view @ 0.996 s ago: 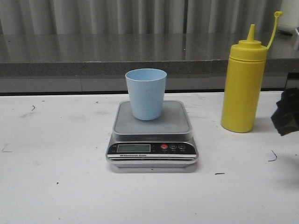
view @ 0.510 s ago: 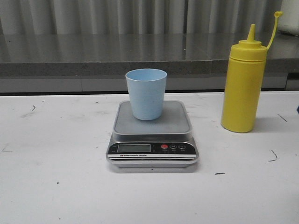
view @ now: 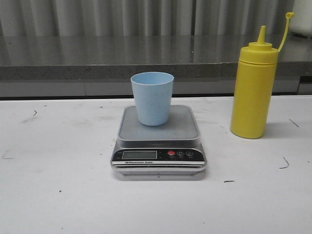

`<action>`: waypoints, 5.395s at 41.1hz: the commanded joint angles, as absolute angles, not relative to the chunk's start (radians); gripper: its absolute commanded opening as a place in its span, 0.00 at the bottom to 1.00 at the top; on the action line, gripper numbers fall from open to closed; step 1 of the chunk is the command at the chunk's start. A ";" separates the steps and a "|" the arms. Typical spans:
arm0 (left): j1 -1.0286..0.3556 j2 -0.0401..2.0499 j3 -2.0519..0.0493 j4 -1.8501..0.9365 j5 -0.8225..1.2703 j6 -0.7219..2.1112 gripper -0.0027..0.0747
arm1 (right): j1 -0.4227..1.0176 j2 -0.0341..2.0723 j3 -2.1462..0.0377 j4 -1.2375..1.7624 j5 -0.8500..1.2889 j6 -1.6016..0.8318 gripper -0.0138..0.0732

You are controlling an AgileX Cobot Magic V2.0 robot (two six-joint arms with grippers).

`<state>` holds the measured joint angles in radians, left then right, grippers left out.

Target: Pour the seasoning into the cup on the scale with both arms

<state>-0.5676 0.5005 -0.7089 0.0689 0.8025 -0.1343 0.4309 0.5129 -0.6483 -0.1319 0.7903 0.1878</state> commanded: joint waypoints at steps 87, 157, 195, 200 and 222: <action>-0.148 0.062 -0.151 -0.025 0.105 -0.140 0.01 | 0.433 0.408 -0.683 -0.068 0.791 0.081 0.08; -0.048 -0.023 0.029 0.005 -0.073 -0.140 0.01 | 0.433 0.408 -0.683 -0.068 0.799 0.081 0.08; -0.048 -0.022 0.029 0.005 -0.073 -0.140 0.01 | 0.023 -0.016 -0.124 0.178 0.162 -0.305 0.08; -0.048 -0.022 0.029 0.005 -0.073 -0.140 0.01 | 0.016 -0.027 -0.029 0.203 0.020 -0.305 0.08; -0.048 -0.022 0.029 0.005 -0.073 -0.140 0.01 | 0.027 -0.027 0.020 0.228 -0.026 -0.305 0.08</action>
<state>-0.0514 -0.0053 0.0054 0.0000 0.0102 -0.1343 0.0267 -0.0104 0.0276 0.2193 0.0603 -0.2984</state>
